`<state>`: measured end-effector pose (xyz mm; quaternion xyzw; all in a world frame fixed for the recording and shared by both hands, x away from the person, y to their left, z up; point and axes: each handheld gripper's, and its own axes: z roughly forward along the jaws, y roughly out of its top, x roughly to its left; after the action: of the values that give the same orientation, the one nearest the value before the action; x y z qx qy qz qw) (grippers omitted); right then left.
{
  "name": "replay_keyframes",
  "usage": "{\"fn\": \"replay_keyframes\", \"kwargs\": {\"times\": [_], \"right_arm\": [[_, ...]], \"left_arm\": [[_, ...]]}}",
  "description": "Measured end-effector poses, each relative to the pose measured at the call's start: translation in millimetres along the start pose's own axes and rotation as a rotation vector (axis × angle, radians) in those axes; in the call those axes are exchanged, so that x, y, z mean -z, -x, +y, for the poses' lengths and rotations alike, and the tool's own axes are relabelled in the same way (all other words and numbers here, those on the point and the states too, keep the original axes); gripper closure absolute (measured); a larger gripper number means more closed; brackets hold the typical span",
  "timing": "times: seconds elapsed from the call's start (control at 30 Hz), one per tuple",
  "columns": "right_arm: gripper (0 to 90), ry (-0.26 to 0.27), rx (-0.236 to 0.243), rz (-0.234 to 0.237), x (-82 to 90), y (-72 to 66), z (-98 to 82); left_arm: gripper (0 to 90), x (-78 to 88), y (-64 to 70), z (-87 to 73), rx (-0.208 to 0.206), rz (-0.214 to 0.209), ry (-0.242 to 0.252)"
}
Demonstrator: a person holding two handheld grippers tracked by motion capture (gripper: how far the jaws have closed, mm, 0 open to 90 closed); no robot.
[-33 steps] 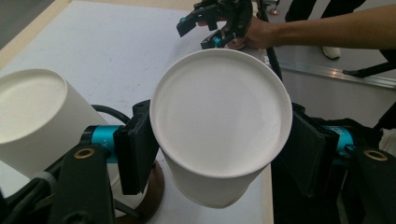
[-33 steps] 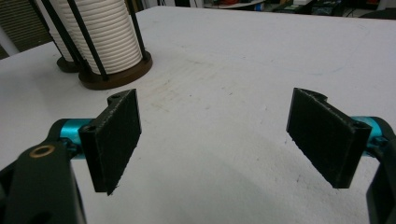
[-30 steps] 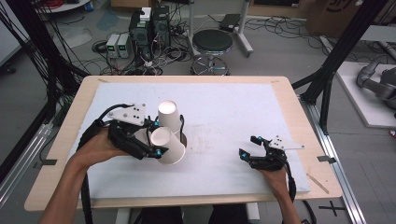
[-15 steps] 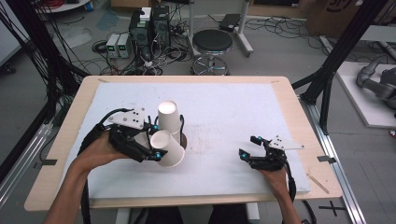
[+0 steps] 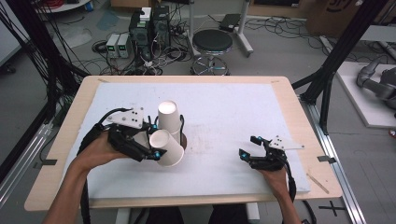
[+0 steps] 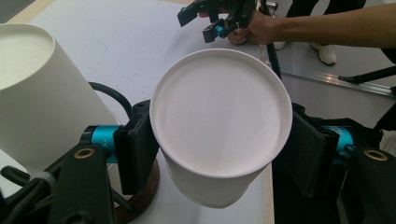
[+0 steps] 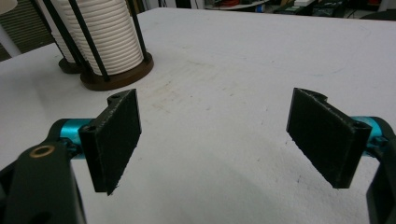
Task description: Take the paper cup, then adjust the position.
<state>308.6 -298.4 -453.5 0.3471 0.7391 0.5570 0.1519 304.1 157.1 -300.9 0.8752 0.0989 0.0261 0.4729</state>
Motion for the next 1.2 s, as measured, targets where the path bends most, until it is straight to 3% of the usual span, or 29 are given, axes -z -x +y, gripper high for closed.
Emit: {"fn": "replay_keyframes", "kwargs": {"times": [1.2], "right_arm": [[18.2, 0.007, 0.007, 0.006, 0.6, 0.1, -0.3]], "left_arm": [[33.2, -3.6, 0.0, -2.2, 0.004, 0.004, -0.005]]}}
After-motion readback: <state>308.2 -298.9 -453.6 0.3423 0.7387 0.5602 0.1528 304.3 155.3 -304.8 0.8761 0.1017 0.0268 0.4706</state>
